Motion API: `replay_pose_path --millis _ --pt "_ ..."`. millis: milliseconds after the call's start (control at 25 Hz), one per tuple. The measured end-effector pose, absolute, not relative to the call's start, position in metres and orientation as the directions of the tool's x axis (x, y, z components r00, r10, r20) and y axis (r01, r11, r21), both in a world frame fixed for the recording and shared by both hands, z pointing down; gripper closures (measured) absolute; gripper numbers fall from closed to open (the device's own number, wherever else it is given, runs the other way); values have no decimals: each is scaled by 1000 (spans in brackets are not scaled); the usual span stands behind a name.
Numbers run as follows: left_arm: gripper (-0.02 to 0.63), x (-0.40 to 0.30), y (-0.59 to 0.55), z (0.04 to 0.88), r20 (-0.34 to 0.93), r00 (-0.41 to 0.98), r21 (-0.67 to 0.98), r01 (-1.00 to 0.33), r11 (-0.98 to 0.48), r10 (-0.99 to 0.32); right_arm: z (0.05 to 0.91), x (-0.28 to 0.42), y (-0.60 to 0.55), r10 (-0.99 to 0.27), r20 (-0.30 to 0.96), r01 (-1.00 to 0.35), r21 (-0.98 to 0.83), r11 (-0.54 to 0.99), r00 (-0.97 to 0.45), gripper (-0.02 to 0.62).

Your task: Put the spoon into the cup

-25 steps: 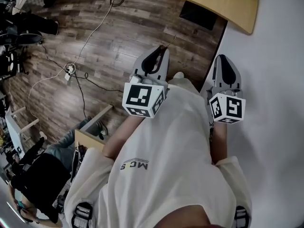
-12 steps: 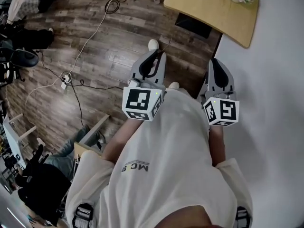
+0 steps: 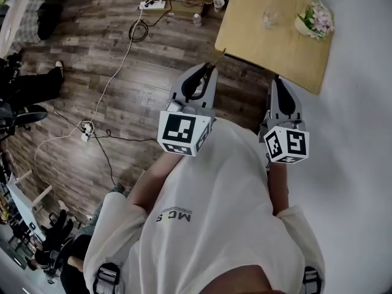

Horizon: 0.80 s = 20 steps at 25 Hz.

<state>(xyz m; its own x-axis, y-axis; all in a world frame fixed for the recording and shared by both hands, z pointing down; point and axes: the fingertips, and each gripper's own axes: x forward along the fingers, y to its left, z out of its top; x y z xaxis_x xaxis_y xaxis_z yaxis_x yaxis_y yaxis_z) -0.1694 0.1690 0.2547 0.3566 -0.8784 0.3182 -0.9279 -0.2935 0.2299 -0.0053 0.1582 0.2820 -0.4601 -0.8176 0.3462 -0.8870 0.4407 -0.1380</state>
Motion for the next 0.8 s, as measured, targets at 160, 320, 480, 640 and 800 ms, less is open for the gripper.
replay_pose_path --millis 160,320,480,640,800 --pt "555 -200 116 256 331 393 237 -915 -327 -858 273 -41 112 -827 344 -896 -137 423 -444 555" --pt "556 -217 79 259 337 415 228 -907 -354 -845 276 -67 89 -819 360 -892 -108 438 -446 555" --pt "555 -219 55 263 346 418 238 -905 -353 -840 282 -71 71 -805 387 -890 -108 444 -449 555" --pt "555 -209 40 270 352 424 242 -902 -357 -835 287 -59 45 -818 379 -899 -110 425 -433 555" --pt "555 -192 26 270 366 436 258 -897 -360 -822 280 -45 19 -822 367 -898 -107 428 -435 555"
